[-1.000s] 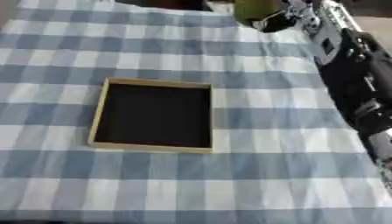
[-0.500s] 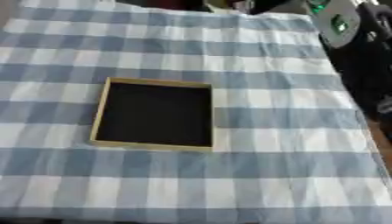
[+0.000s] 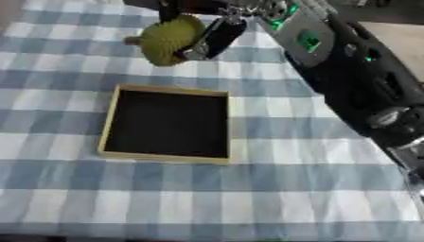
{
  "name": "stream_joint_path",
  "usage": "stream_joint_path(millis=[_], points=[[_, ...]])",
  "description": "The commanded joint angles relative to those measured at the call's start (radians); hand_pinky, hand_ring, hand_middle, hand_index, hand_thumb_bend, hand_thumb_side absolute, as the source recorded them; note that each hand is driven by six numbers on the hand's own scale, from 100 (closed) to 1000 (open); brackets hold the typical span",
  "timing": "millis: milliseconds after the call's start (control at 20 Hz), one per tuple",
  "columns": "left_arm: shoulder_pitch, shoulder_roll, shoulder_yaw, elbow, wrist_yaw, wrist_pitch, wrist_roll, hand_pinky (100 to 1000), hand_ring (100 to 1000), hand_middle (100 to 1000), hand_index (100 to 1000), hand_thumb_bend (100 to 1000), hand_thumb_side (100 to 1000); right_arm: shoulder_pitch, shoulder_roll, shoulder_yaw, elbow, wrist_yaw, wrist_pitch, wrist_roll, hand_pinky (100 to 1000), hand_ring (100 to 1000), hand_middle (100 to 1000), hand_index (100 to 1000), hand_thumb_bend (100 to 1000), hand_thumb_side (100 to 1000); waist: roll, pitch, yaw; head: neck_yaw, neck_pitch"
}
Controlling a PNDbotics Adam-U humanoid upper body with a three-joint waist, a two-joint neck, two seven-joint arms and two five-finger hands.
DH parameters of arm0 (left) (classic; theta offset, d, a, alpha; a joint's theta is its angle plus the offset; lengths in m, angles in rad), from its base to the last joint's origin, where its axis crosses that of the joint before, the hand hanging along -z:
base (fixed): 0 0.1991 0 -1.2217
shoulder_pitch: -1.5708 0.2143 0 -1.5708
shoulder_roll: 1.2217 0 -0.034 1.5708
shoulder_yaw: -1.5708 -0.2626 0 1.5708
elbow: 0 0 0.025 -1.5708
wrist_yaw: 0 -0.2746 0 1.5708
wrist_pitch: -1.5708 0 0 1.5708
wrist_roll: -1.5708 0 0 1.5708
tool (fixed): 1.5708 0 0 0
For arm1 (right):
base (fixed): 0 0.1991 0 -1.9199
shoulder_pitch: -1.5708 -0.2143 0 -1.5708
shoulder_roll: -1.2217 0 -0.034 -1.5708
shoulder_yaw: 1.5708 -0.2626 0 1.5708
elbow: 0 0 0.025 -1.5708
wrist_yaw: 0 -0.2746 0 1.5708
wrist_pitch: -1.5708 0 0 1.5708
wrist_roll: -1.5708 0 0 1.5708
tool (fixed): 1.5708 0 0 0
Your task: Pick up objects on the table and place them in the box.
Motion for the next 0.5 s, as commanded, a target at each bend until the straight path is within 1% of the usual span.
stream_joint_path(millis=[50,200,500], points=[[-0.011,0.029,-0.002,-0.020,0.004,0.000,-0.004,657,533,729,833,100,518,-0.005,0.028,0.010,0.005,-0.012,-0.004,0.025,618,541,463,550,218,100,0.008,-0.021,0.002,-0.005,0.001],[-0.011,0.027,-0.002,-0.020,0.005,0.000,-0.005,657,533,729,833,100,520,0.016,0.056,0.013,0.025,-0.007,0.003,0.032,619,542,463,550,205,100,0.009,-0.019,0.003,-0.008,0.001],[-0.012,0.023,-0.002,-0.020,0.007,0.001,-0.008,656,533,729,833,100,522,0.056,0.085,0.016,0.063,0.012,0.016,0.038,619,543,463,550,191,100,0.009,-0.015,0.005,-0.010,0.002]])
